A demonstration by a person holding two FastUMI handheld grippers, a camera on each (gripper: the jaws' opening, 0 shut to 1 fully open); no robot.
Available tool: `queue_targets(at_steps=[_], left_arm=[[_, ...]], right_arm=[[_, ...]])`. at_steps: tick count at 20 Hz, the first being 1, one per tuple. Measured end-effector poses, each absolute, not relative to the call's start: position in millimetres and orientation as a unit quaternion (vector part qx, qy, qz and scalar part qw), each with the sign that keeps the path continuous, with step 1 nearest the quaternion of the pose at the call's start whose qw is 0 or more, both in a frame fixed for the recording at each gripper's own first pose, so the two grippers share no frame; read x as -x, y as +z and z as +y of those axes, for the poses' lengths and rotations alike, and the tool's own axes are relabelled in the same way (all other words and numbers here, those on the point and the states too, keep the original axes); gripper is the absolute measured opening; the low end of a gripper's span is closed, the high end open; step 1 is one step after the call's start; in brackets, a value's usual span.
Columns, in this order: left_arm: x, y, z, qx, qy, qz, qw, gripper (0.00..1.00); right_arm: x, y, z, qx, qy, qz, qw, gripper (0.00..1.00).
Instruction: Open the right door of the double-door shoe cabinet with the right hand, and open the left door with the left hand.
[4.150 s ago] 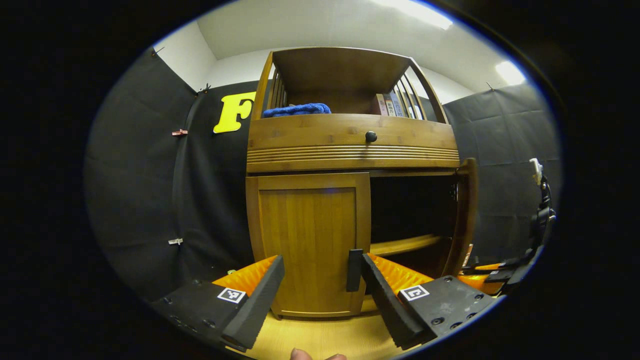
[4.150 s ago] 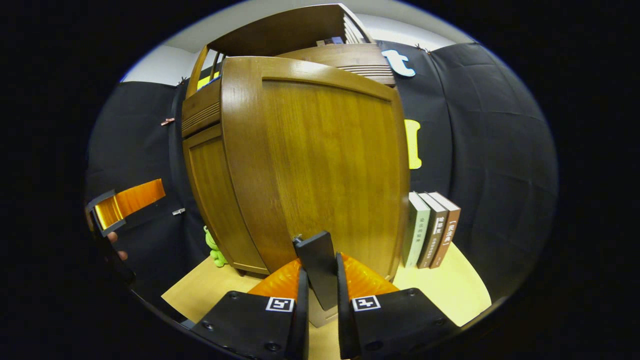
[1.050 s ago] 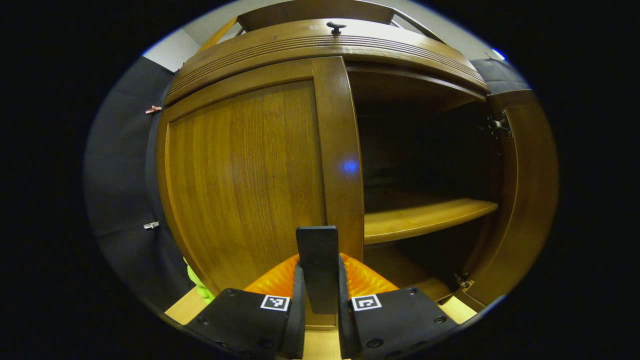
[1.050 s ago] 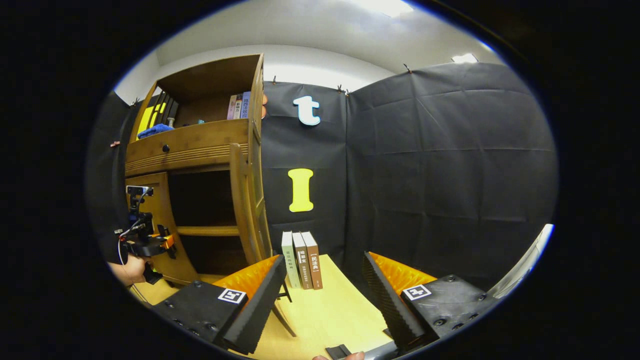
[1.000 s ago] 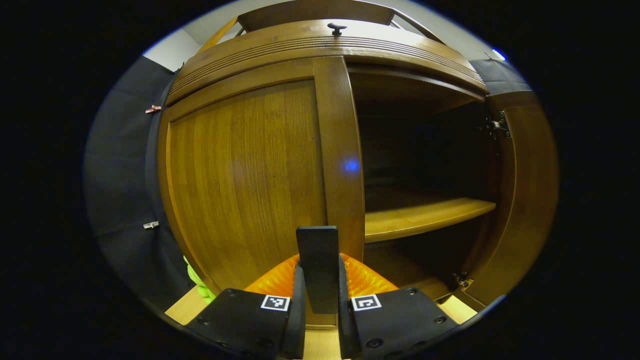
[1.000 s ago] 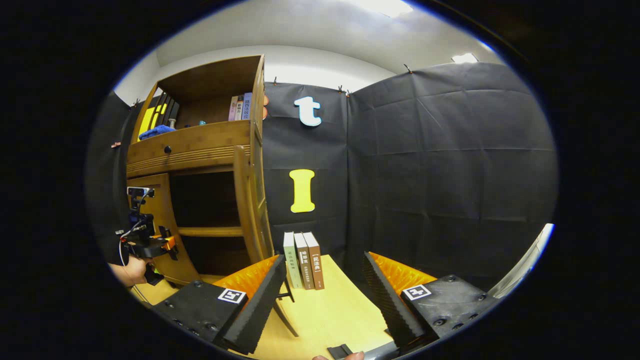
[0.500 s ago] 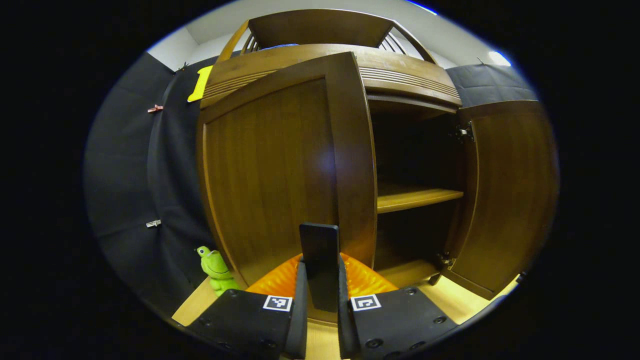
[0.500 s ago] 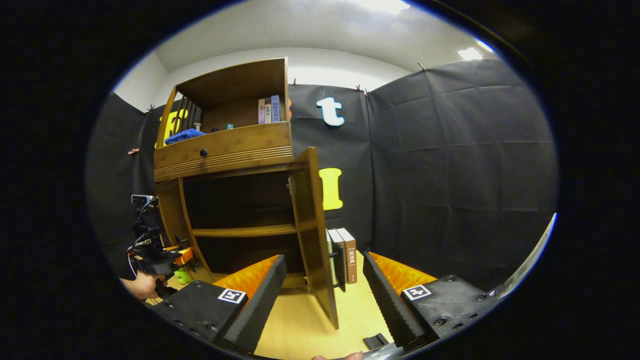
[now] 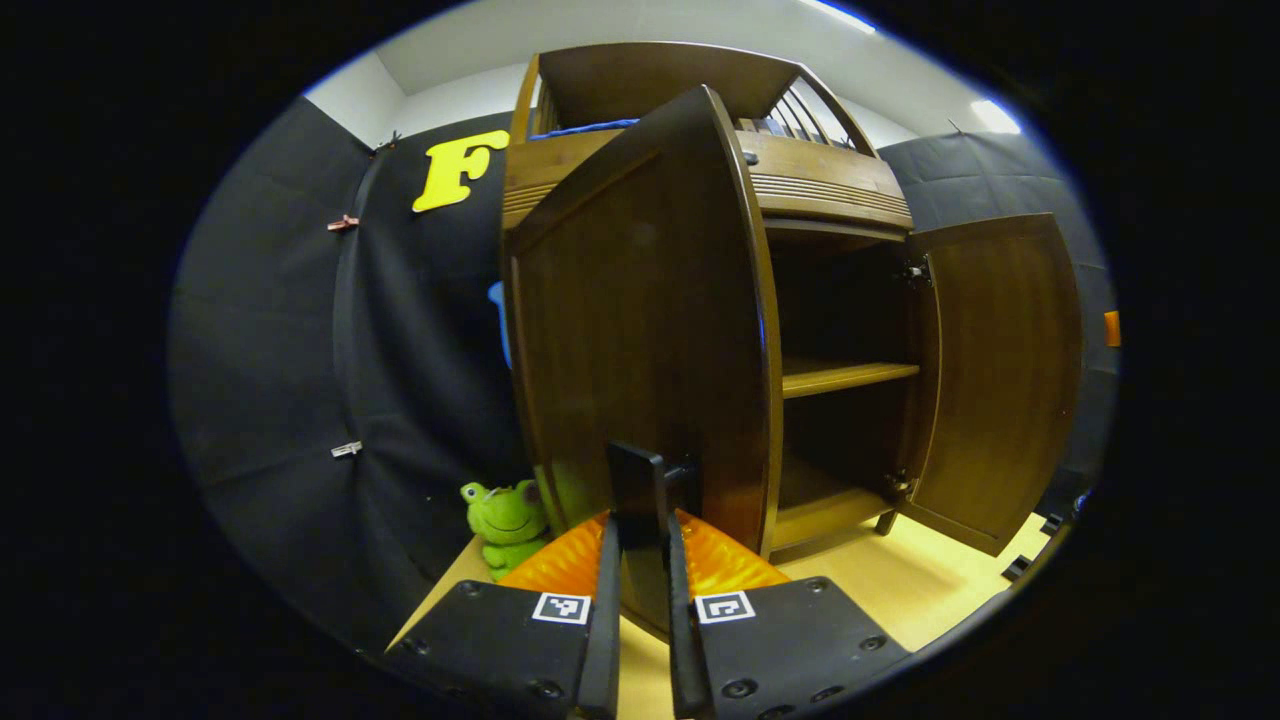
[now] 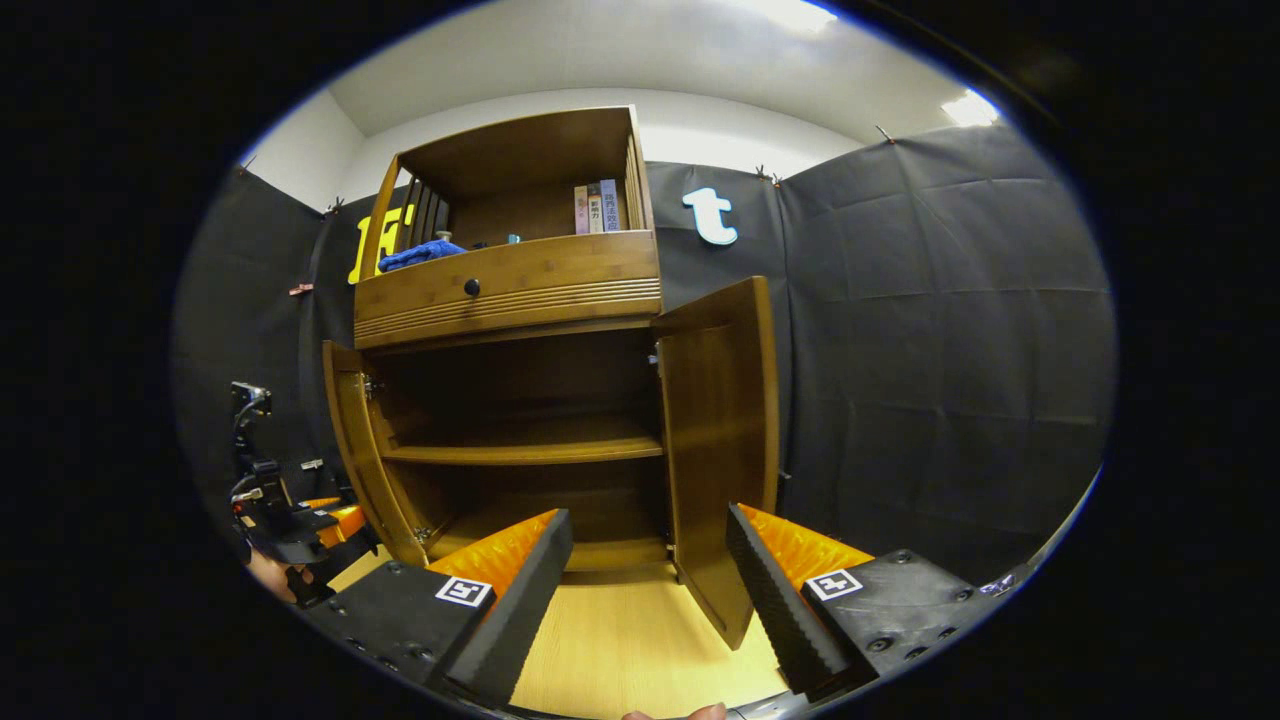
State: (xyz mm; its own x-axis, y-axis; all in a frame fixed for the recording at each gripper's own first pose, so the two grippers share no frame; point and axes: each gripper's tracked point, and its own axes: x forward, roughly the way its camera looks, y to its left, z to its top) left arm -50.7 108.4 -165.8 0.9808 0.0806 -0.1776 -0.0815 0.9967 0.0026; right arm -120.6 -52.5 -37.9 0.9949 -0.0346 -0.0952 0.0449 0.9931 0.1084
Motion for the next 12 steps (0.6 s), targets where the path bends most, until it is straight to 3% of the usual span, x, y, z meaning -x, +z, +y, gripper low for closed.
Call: queue_targets(at_steps=[12], left_arm=[[82.5, -172.8, 182.7, 0.01, 0.062, 0.074, 0.995, 0.13]], right_arm=[[100.6, -41.4, -2.5, -0.04, 0.013, 0.045, 0.998, 0.98]])
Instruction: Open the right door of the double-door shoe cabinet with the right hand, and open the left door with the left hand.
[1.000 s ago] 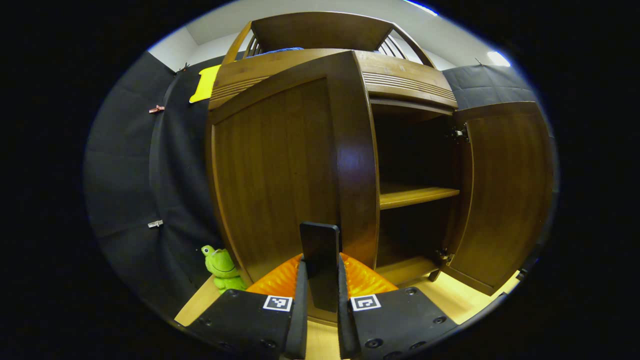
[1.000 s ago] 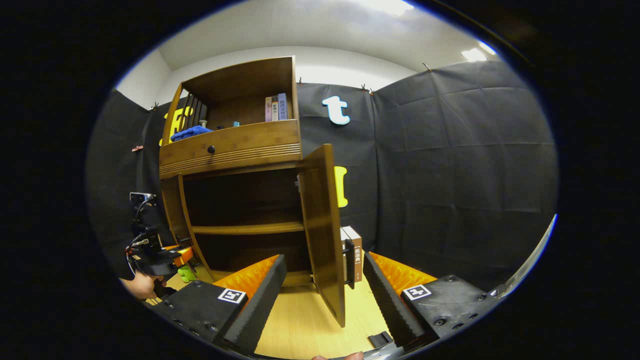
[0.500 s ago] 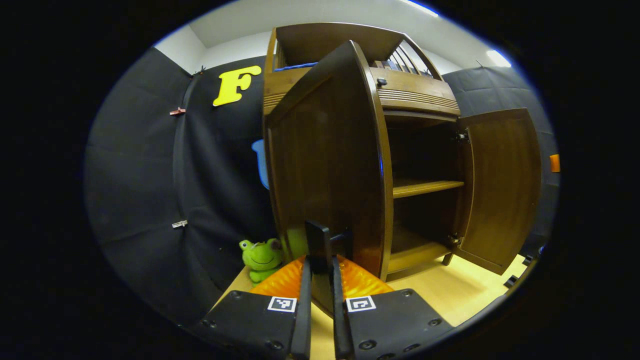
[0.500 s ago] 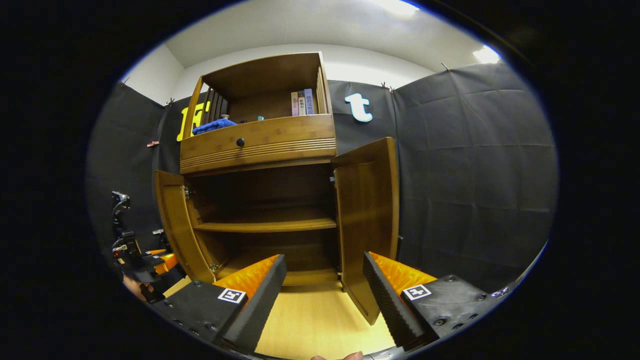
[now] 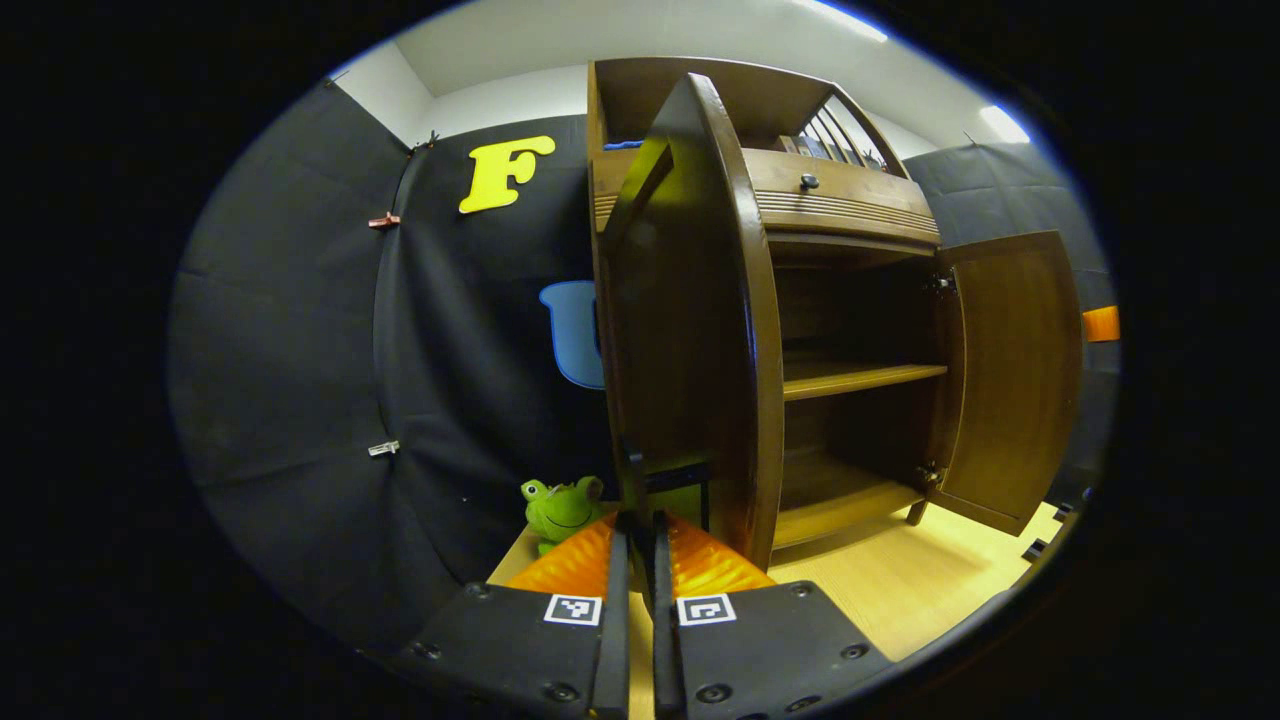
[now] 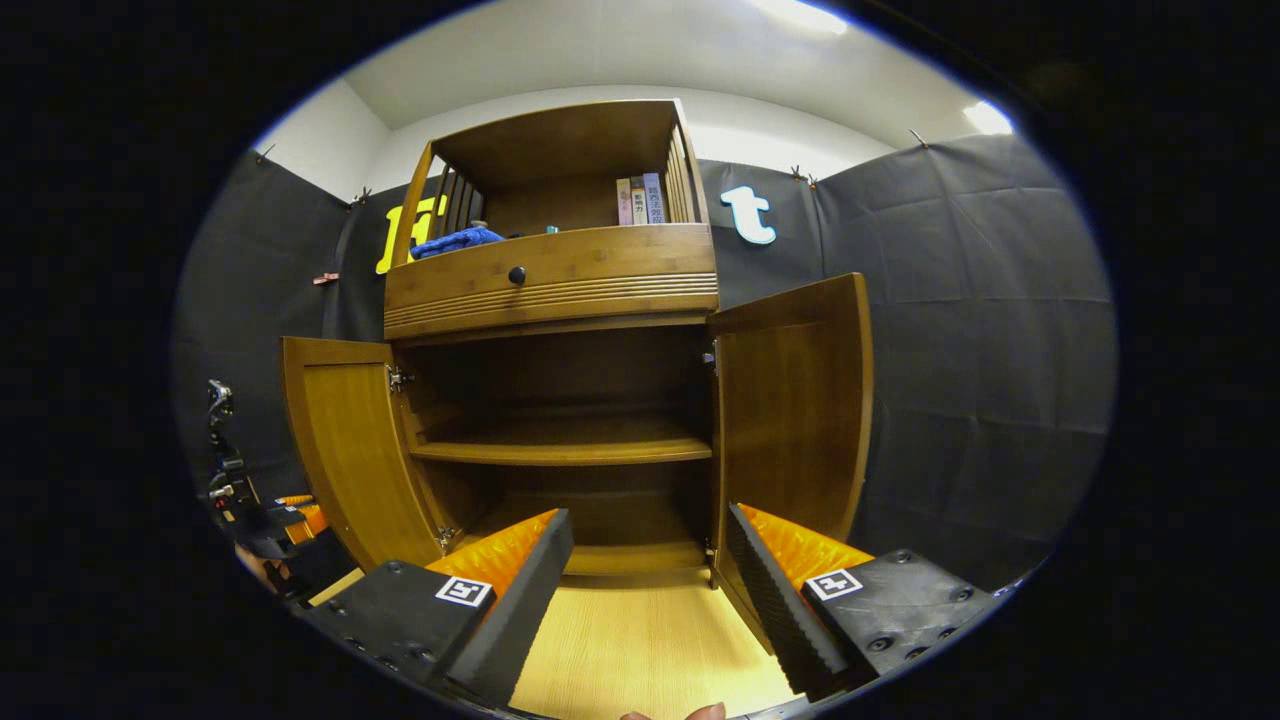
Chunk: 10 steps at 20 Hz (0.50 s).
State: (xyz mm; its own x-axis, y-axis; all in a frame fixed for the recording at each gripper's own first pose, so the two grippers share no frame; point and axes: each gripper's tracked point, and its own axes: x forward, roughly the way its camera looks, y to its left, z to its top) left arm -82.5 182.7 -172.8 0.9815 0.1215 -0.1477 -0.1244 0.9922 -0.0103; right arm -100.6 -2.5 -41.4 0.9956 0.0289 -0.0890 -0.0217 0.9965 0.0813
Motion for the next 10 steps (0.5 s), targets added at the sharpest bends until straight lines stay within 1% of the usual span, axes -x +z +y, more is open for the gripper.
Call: queue_targets(at_steps=[2, 3, 4, 5, 7, 9, 10], left_arm=[[81.7, -172.9, 197.4, 0.014, 0.069, 0.073, 0.995, 0.13], [82.5, -174.6, 204.1, 0.017, 0.07, 0.073, 0.995, 0.14], [83.4, -174.0, 207.7, 0.025, 0.066, 0.072, 0.995, 0.08], [85.3, -175.0, 211.5, 0.033, 0.061, 0.072, 0.995, 0.08], [87.1, -175.3, 218.2, 0.04, 0.05, 0.071, 0.995, 0.08], [88.0, -175.7, 221.8, 0.042, 0.045, 0.071, 0.996, 0.13], [88.4, -175.1, 222.8, 0.042, 0.043, 0.07, 0.996, 0.13]], right_arm=[[98.1, -41.2, 1.6, -0.039, 0.012, 0.044, 0.998, 0.98], [97.8, -41.8, 4.3, -0.04, 0.013, 0.044, 0.998, 1.0], [96.0, -42.7, 7.4, -0.04, 0.014, 0.044, 0.998, 0.98], [94.6, -43.0, 10.2, -0.038, 0.016, 0.044, 0.998, 0.98], [93.4, -44.4, 15.3, -0.035, 0.02, 0.045, 0.998, 0.98], [93.5, -45.1, 17.0, -0.033, 0.022, 0.044, 0.998, 0.98], [94.2, -44.5, 16.7, -0.031, 0.022, 0.044, 0.998, 0.98]])
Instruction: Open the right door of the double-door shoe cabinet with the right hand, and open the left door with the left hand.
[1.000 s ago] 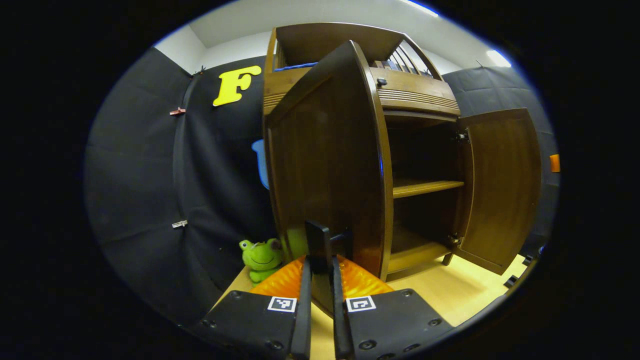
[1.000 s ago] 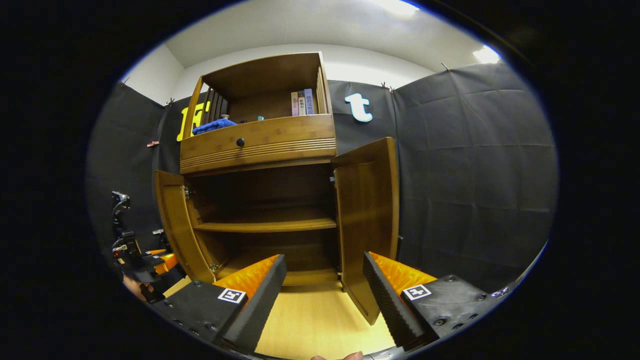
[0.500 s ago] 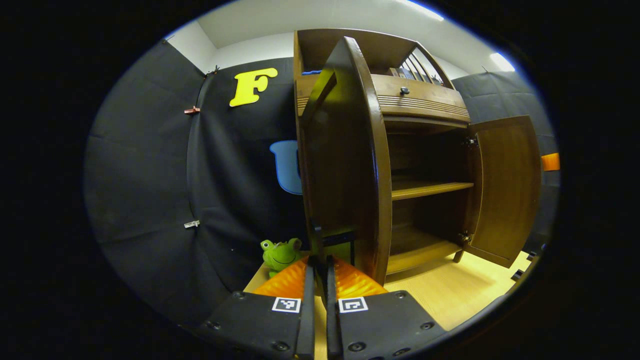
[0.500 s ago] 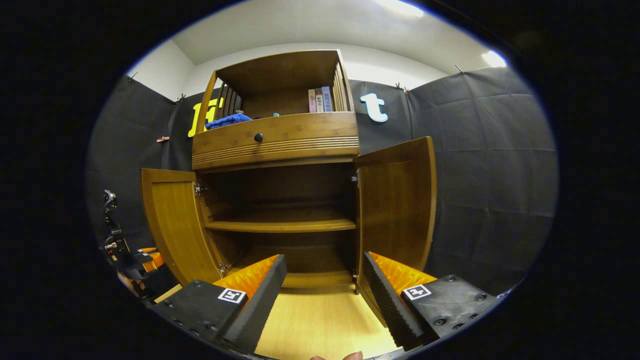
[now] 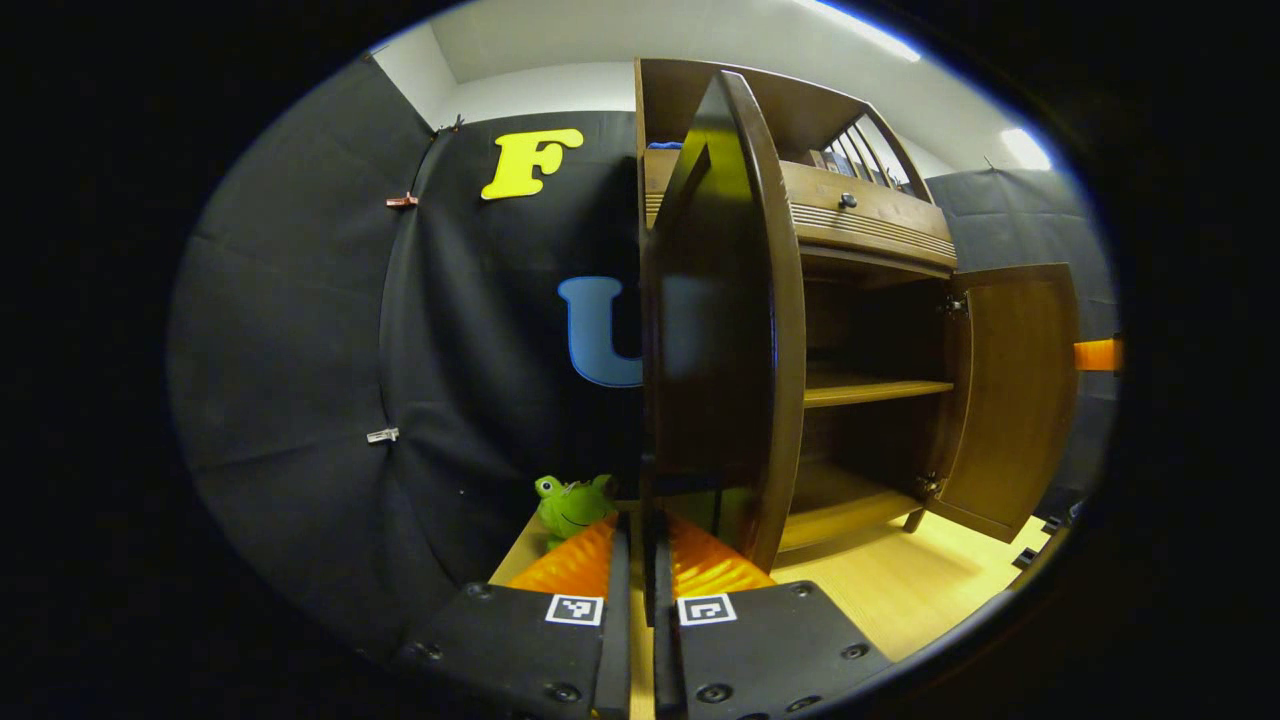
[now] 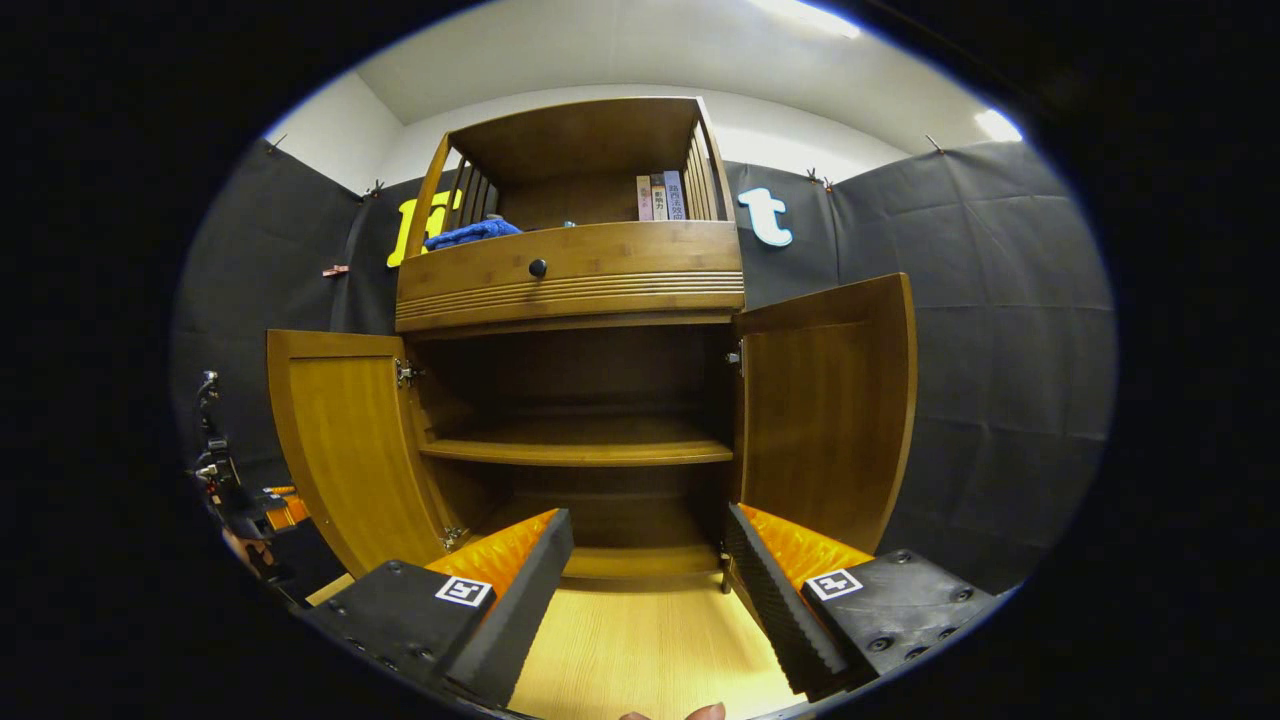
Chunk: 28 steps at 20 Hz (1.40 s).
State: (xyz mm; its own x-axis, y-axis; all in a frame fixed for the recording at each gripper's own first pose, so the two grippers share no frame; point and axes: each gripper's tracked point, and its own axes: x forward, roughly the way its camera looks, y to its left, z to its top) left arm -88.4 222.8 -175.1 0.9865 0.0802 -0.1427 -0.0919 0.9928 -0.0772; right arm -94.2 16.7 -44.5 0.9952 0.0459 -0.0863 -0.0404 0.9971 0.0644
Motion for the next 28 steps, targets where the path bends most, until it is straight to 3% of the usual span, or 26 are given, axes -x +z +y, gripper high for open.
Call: queue_targets(at_steps=[6, 7, 11, 13, 16, 17, 18, 19, 28], left_arm=[[108.1, -174.2, 230.2, 0.031, 0.074, 0.07, 0.994, 0.18], [115.5, -173.9, 235.7, 0.026, 0.087, 0.069, 0.993, 0.33], [145.1, -170.4, 248.6, 0.007, 0.125, 0.065, 0.99, 0.73], [165.3, -168.3, 252.1, 0.007, 0.136, 0.068, 0.988, 1.0], [183.8, -158.8, 251.1, 0.012, 0.155, 0.064, 0.986, 1.0], [189.8, -152.7, 246.7, 0.012, 0.157, 0.059, 0.986, 0.96], [193.8, -145.9, 242.9, 0.011, 0.159, 0.056, 0.986, 1.0], [195.5, -138.6, 236.5, 0.012, 0.155, 0.05, 0.987, 0.96], [161.2, -88.0, 145.0, 0.013, 0.091, 0.025, 0.995, 0.96]], right_arm=[[92.6, -45.7, 5.3, -0.029, 0.016, 0.049, 0.998, 0.98], [92.2, -45.2, 3.7, -0.03, 0.016, 0.049, 0.998, 0.98], [88.0, -46.8, -3.9, -0.028, 0.011, 0.05, 0.998, 0.98], [86.5, -46.9, -5.2, -0.027, 0.01, 0.049, 0.998, 0.98], [82.5, -47.7, -2.8, -0.029, 0.012, 0.048, 0.998, 0.98], [81.7, -47.6, -1.7, -0.028, 0.012, 0.047, 0.998, 0.98], [80.4, -46.8, -1.0, -0.028, 0.012, 0.045, 0.999, 1.0], [79.7, -46.0, -0.9, -0.028, 0.011, 0.044, 0.999, 1.0], [82.5, -41.4, -3.2, -0.024, 0.005, 0.036, 0.999, 0.98]])
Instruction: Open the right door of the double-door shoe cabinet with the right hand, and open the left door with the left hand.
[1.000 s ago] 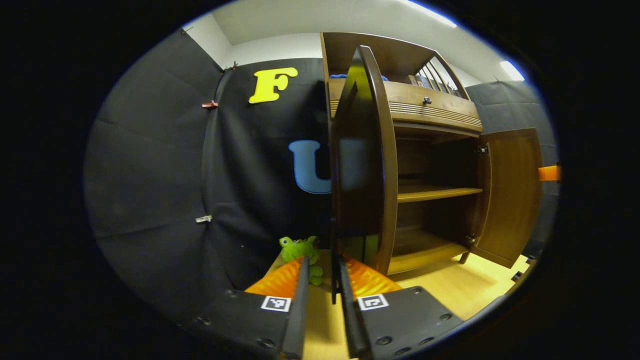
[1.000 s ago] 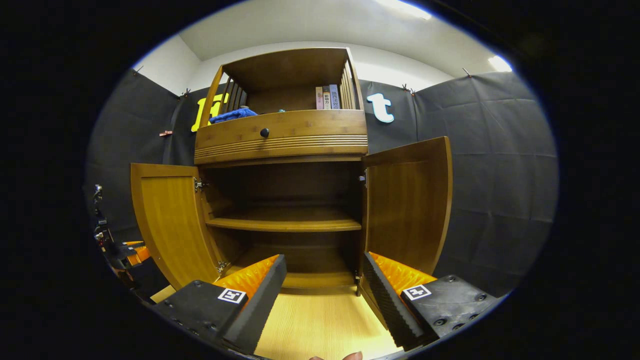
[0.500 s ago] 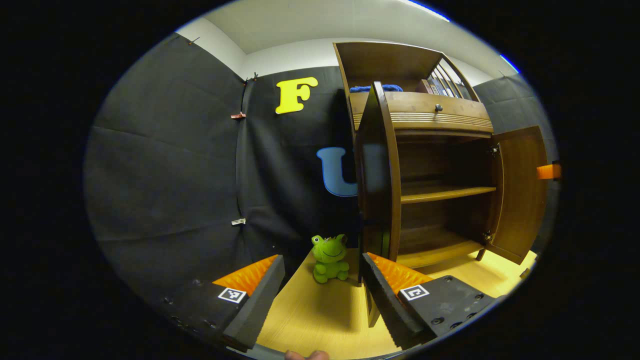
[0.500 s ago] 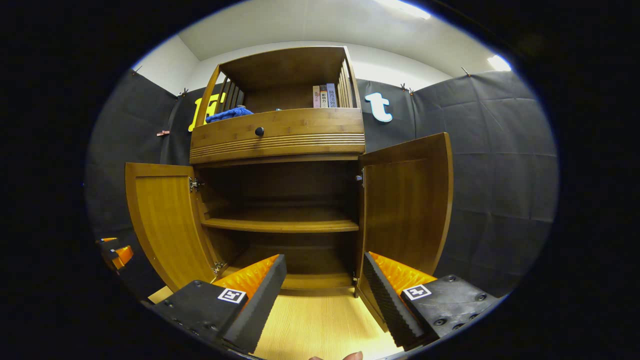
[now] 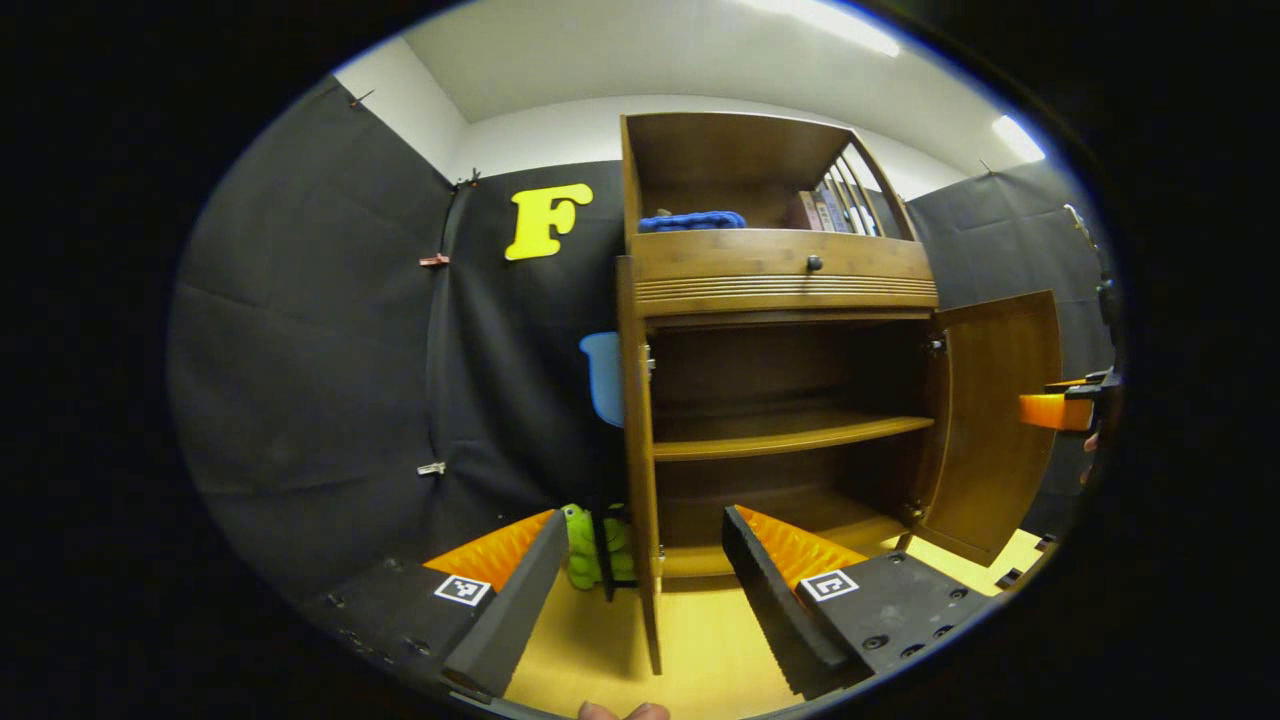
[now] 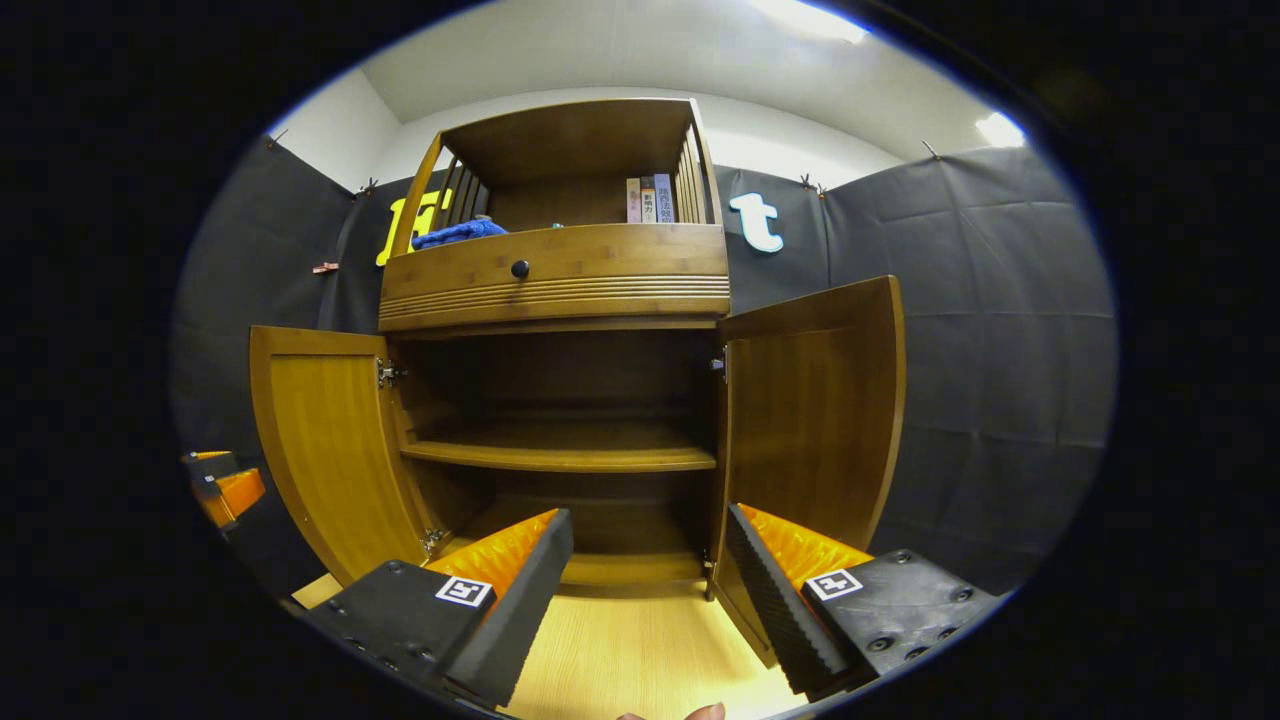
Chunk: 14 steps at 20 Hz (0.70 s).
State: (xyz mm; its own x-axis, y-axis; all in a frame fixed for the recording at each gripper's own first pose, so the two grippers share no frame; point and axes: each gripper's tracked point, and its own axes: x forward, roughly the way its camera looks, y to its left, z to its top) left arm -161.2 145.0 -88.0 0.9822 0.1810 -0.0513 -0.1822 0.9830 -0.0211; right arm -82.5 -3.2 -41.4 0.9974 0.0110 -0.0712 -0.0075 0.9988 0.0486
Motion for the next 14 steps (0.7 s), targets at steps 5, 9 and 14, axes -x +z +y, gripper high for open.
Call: queue_targets(at_steps=[5, 9, 14], left_arm=[[131.6, -78.2, 87.7, 0.013, 0.044, 0.025, 0.999, 0.96], [107.5, -66.6, 59.4, 0.024, 0.03, 0.024, 0.999, 1.0], [91.5, -53.5, 24.7, 0.023, 0.029, 0.022, 0.999, 0.97]], right_arm=[[82.9, -38.3, -11.0, -0.028, -0.003, 0.036, 0.999, 0.98], [82.4, -37.9, -18.7, -0.027, 0.001, 0.033, 0.999, 0.98], [79.9, -34.9, -30.4, -0.037, 0.011, 0.026, 0.999, 0.98]])
